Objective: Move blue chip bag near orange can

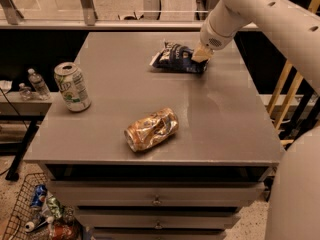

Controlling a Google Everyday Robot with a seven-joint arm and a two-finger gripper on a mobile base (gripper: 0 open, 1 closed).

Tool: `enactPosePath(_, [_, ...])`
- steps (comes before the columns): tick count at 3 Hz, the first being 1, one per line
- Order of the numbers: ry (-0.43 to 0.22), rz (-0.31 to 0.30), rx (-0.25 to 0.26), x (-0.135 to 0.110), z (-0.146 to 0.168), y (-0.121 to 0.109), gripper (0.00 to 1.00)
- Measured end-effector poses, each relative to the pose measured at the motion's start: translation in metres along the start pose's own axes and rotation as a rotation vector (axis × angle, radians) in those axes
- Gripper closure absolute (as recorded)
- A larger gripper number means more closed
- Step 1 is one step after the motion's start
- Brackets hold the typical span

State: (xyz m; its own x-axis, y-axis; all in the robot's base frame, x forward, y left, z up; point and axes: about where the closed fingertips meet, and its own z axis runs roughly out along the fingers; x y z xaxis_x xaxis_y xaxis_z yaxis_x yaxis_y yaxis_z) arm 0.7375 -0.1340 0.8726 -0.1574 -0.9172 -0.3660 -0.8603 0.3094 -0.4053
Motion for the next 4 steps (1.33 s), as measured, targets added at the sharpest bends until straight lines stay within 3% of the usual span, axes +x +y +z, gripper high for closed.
enactPosePath(1, [-0.051, -0.019, 0.009, -0.011, -0.020, -0.003, 1.00])
enactPosePath(2, [-0.146, -0.068, -0.021, -0.031, -0.047, -0.001, 1.00])
enactPosePath(3, [-0.260, -0.157, -0.113, -0.059, -0.074, 0.016, 1.00])
enactPosePath(4, [-0.311, -0.229, -0.237, -0.072, -0.087, 0.046, 1.00])
